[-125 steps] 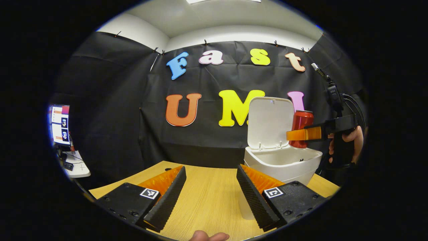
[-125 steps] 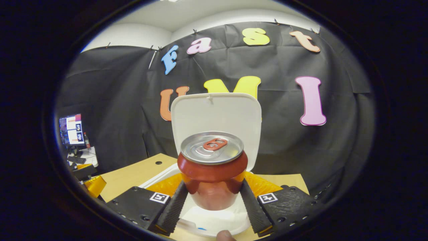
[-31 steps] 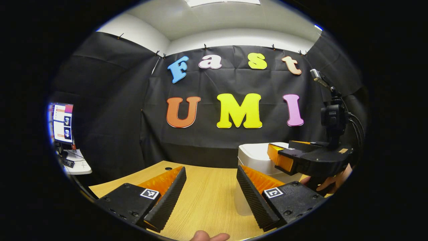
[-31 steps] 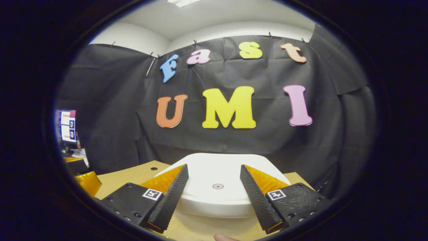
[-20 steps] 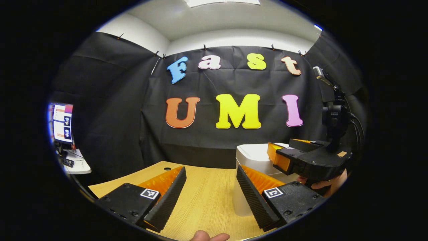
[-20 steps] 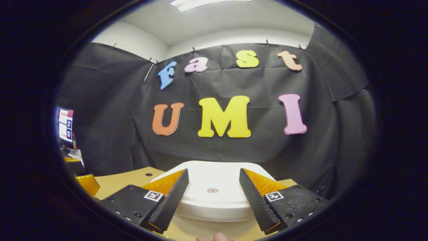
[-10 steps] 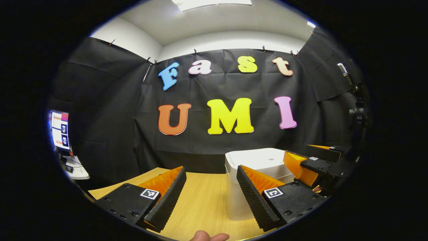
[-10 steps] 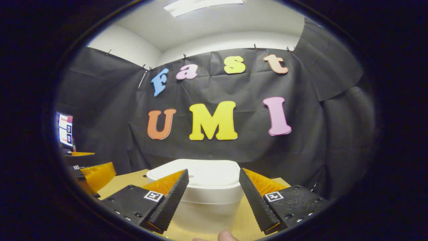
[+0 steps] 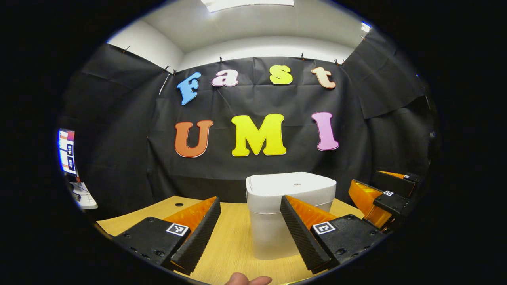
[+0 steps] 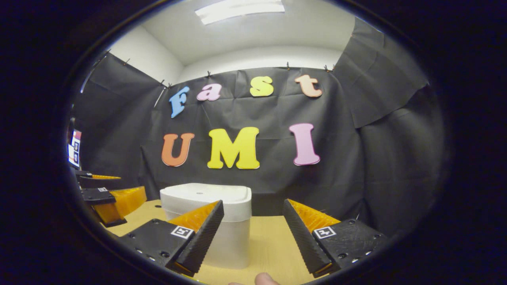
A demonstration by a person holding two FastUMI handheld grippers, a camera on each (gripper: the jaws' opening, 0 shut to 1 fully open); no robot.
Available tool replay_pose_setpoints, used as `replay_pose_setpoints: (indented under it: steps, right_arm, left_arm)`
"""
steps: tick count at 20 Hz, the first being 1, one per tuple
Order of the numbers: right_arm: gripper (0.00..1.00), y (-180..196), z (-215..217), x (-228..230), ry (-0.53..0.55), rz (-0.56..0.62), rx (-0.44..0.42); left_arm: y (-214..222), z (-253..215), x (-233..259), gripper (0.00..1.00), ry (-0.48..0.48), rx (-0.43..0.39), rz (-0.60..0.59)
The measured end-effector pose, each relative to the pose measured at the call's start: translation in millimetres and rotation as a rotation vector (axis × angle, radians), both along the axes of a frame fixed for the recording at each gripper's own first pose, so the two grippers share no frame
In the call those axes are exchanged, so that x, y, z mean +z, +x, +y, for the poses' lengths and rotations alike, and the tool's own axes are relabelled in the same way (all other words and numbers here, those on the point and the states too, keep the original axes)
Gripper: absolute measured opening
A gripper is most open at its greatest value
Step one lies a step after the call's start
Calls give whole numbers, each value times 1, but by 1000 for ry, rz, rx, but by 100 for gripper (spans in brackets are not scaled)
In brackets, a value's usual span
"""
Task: Press the lid of the desktop garbage bin to open it, pick up the crumpled paper on the desktop and throw it into the bin, then pick up the pop can on the desktop and drop it into the bin, and finally close the garbage bin lid.
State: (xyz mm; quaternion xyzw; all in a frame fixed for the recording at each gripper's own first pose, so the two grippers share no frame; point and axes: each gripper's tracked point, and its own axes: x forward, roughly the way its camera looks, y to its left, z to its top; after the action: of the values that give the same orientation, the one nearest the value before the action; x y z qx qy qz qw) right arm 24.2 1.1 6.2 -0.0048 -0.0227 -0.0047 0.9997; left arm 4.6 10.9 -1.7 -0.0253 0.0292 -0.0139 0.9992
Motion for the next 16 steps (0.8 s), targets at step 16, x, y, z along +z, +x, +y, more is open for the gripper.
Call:
replay_pose_setpoints:
  steps: [16]
  right_arm:
    - [94,-3,3,-10,-25,9,-15]
  left_arm:
    - [-1,-4,-13,98,21,24,14]
